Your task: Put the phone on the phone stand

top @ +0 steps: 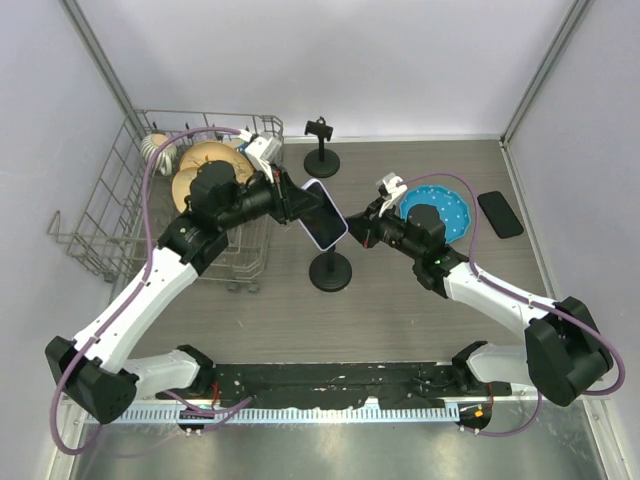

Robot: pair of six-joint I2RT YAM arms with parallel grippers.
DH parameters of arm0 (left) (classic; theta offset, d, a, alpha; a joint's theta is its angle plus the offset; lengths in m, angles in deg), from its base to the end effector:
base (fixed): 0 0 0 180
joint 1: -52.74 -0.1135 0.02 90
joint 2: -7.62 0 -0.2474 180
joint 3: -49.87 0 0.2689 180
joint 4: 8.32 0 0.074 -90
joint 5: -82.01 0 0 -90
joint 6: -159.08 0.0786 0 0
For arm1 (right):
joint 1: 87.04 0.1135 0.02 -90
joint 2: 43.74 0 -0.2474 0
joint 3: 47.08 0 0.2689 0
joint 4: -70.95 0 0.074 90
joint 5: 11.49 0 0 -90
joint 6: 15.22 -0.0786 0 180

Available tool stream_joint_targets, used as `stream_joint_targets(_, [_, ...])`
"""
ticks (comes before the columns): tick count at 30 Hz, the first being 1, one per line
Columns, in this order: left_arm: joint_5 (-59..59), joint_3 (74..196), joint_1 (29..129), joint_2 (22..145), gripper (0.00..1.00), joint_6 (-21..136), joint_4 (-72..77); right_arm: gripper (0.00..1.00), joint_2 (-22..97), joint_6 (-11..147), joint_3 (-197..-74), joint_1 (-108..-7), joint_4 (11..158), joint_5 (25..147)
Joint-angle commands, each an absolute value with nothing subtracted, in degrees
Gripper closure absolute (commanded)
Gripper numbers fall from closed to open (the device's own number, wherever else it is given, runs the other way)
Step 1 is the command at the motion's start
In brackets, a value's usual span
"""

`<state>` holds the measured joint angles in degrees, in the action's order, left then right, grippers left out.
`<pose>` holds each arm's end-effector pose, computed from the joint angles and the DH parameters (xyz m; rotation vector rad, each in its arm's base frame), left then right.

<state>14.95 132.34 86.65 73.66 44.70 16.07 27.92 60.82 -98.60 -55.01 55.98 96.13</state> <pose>0.2505 -0.2053 0.3954 0.4654 1.7645 -1.0798 0.2781 0.2020 0.2423 -0.5085 1.6535 0.8557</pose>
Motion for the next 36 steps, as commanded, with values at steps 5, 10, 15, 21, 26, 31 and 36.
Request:
stream_joint_targets(5, [42.79, 128.76, 81.66, 77.14, 1.0, 34.11, -21.86, 0.99, 26.67, 61.5, -97.85, -54.7, 52.11, 100.92])
stream_joint_targets(10, [54.05, 131.92, 82.1, 83.64, 1.0, 31.46, -28.66, 0.99, 26.31, 61.94, -97.94, -54.78, 51.76, 103.11])
stream_joint_targets(15, [60.47, 132.19, 82.27, 87.42, 1.0, 32.34, -29.88, 0.99, 26.66, 61.86, -98.11, -55.4, 51.5, 104.69])
stream_joint_targets(21, [60.65, 128.77, 82.36, 88.74, 1.0, 39.45, -29.89, 0.99, 27.28, 60.54, -97.32, -56.45, 48.51, 106.89])
stream_joint_targets(26, [60.39, 129.38, 82.45, 91.55, 1.0, 43.07, -27.95, 0.99, 28.07, 60.1, -97.5, -56.72, 48.07, 107.77])
stream_joint_targets(31, [60.83, 129.38, 82.36, 94.11, 1.0, 42.98, -29.89, 0.99, 27.98, 59.92, -97.32, -56.98, 47.54, 108.56])
stream_joint_targets(36, [59.69, 128.33, 82.19, 94.46, 1.0, 46.67, -27.34, 0.99, 27.98, 59.83, -97.23, -56.98, 47.37, 109.0])
